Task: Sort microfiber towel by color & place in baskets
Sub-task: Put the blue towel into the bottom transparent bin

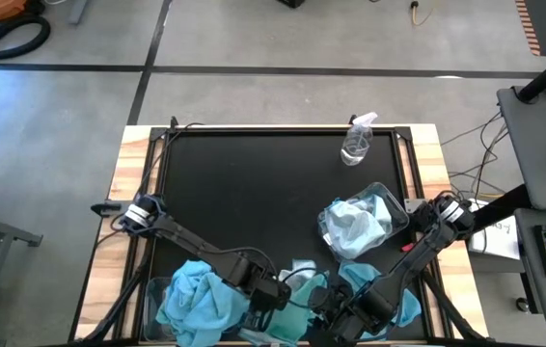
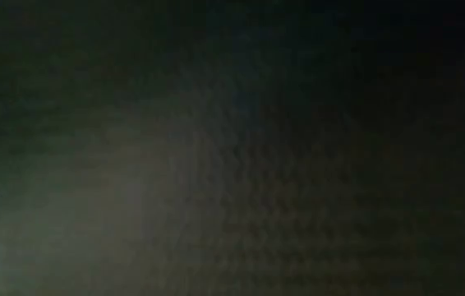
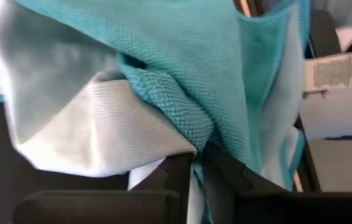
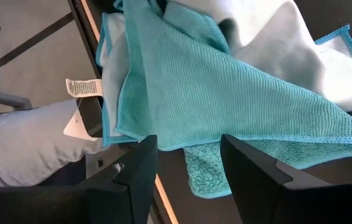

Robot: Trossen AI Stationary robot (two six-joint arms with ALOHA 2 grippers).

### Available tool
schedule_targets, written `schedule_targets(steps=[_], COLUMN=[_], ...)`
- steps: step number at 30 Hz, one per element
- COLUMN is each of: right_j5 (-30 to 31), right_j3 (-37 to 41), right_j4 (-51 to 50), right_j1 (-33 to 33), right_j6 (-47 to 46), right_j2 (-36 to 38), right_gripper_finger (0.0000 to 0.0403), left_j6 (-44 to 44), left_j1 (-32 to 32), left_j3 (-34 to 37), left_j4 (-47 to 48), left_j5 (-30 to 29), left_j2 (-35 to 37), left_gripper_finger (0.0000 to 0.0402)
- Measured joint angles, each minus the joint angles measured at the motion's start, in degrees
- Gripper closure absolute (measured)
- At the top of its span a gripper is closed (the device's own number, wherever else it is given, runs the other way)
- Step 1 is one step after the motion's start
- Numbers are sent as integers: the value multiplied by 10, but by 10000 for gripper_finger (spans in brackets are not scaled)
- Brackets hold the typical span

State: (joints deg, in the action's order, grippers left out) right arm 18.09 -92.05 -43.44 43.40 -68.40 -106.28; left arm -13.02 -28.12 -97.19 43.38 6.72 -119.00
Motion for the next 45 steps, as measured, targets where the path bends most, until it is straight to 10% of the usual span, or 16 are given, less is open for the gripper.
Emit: schedule_targets(steps=[18, 45], right_j5=[1, 14], right_j3=[0, 3], right_j4=[0, -16], right_j1=[0, 6], right_j6=[-2, -6], right_j2=[0, -7], right_gripper_finger=[232, 232], left_j6=[78, 36], left_j1=[12, -7], left_j3=[-67, -69], left_j4=[172, 117], left_j5=[-2, 50], left_j2=[0, -50], left_gripper_finger=[280, 269])
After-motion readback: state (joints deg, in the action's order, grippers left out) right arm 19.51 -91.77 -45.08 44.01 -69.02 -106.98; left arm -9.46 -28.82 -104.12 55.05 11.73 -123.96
